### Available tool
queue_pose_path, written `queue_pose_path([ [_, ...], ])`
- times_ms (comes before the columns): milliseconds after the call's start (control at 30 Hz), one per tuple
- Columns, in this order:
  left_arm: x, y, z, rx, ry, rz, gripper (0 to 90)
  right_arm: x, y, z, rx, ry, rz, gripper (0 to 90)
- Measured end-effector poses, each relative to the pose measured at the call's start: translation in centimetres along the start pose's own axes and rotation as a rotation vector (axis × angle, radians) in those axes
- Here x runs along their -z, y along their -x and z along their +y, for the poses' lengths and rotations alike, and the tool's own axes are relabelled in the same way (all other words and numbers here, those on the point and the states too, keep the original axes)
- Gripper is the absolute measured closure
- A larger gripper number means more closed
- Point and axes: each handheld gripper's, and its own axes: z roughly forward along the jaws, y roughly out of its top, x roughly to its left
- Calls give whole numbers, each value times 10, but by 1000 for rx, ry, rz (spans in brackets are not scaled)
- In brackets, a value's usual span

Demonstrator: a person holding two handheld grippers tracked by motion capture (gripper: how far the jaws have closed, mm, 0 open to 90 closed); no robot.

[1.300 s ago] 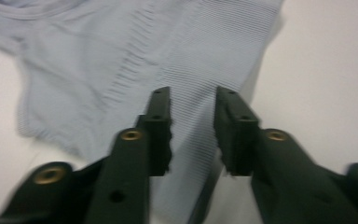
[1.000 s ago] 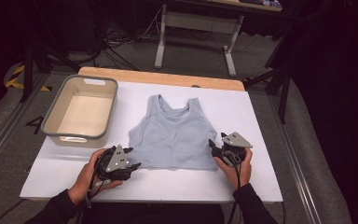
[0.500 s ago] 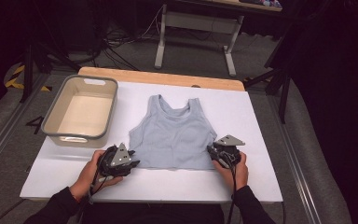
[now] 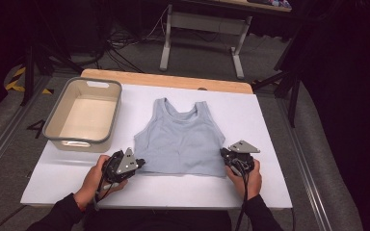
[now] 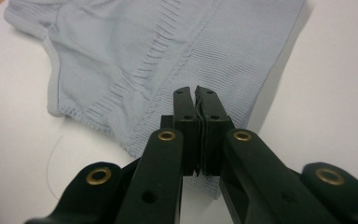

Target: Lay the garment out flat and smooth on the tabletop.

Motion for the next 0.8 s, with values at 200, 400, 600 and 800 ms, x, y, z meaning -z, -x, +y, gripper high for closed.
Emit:
queue_pose_path([
  [200, 2, 2, -4, 17, 28, -24, 785, 8, 2, -14, -29, -26, 4, 860],
  [400, 2, -9, 6, 61, 94, 46, 647, 8, 12, -12, -20, 22, -41, 840],
  [600, -29, -31, 19, 116, 61, 120, 540, -3, 15, 3, 8, 66, -39, 758],
  [800, -55, -51, 26, 143, 15, 219, 530, -19, 23, 13, 10, 63, -79, 680],
])
